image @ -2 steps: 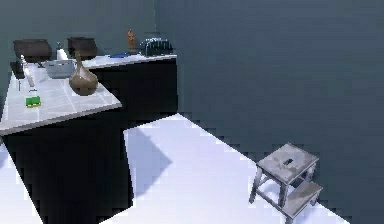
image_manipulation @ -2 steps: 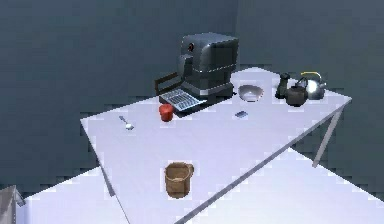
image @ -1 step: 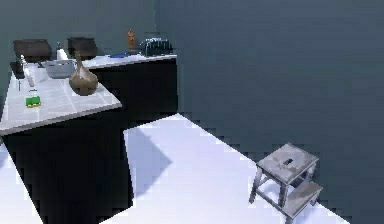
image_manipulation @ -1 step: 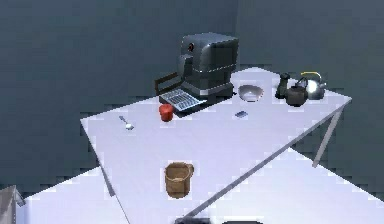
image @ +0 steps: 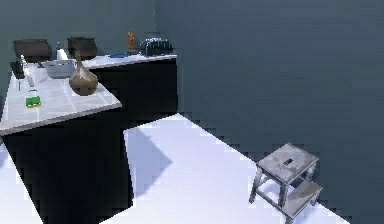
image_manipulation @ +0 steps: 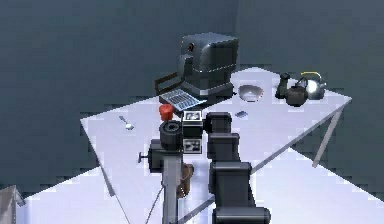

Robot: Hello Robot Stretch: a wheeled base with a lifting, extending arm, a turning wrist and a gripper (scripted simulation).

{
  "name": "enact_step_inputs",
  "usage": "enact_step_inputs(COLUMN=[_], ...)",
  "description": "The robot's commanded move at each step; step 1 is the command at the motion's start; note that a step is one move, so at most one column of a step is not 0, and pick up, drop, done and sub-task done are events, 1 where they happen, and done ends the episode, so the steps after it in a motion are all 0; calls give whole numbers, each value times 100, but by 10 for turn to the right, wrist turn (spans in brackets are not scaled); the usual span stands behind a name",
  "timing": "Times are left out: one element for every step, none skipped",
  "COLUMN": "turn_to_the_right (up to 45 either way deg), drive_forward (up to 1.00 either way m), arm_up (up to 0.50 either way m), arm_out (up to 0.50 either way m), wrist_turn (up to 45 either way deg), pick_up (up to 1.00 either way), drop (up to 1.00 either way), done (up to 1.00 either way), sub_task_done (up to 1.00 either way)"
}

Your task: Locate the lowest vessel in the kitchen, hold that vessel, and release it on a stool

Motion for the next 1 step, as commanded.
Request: enact_step_inputs(turn_to_the_right=[0], drive_forward=[0], arm_up=[0], arm_out=[0], wrist_turn=[450], pick_up=[0], drop=[0], done=[0], sub_task_done=[0])
